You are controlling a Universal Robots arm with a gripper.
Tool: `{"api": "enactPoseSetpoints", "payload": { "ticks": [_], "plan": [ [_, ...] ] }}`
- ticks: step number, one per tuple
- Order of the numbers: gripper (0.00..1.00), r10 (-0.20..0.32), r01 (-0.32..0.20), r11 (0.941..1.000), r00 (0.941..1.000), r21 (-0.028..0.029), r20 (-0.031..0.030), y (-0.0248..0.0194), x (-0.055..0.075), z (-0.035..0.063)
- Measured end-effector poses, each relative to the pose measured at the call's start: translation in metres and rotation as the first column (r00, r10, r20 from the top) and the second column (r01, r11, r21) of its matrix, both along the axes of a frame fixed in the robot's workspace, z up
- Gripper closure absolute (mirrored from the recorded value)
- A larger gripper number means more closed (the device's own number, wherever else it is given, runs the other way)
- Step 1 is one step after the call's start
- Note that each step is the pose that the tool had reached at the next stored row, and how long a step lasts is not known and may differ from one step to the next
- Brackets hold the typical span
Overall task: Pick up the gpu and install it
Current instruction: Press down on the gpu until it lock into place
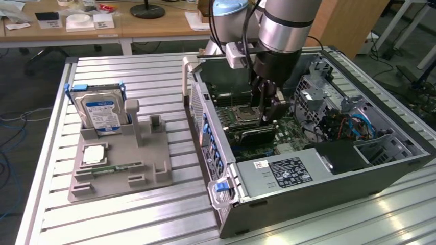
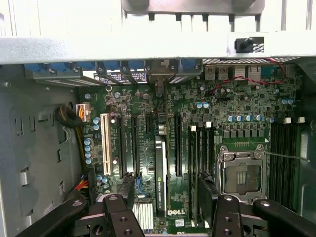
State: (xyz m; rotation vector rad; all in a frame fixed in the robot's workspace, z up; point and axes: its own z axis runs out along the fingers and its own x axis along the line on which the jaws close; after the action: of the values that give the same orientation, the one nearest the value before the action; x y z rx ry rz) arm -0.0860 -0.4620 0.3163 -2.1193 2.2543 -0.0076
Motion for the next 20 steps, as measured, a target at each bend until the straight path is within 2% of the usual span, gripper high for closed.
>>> {"api": "enactPoseSetpoints", "payload": {
  "ticks": [11, 15, 16, 18, 19, 20],
  "plan": [
    [0.38, 0.0, 0.0, 1.0, 1.0, 0.0, 0.0, 0.0, 0.0, 0.0],
    [0.62, 0.0, 0.0, 1.0, 1.0, -0.0001, 0.0, 0.0, 0.0, 0.0],
    [0.62, 0.0, 0.0, 1.0, 1.0, -0.0001, 0.0, 0.0, 0.0, 0.0],
    [0.74, 0.0, 0.0, 1.0, 1.0, -0.0001, 0.0, 0.0, 0.0, 0.0],
    [0.74, 0.0, 0.0, 1.0, 1.0, 0.0, 0.0, 0.0, 0.0, 0.0],
    [0.8, 0.0, 0.0, 1.0, 1.0, 0.0, 0.0, 0.0, 0.0, 0.0]
  ]
}}
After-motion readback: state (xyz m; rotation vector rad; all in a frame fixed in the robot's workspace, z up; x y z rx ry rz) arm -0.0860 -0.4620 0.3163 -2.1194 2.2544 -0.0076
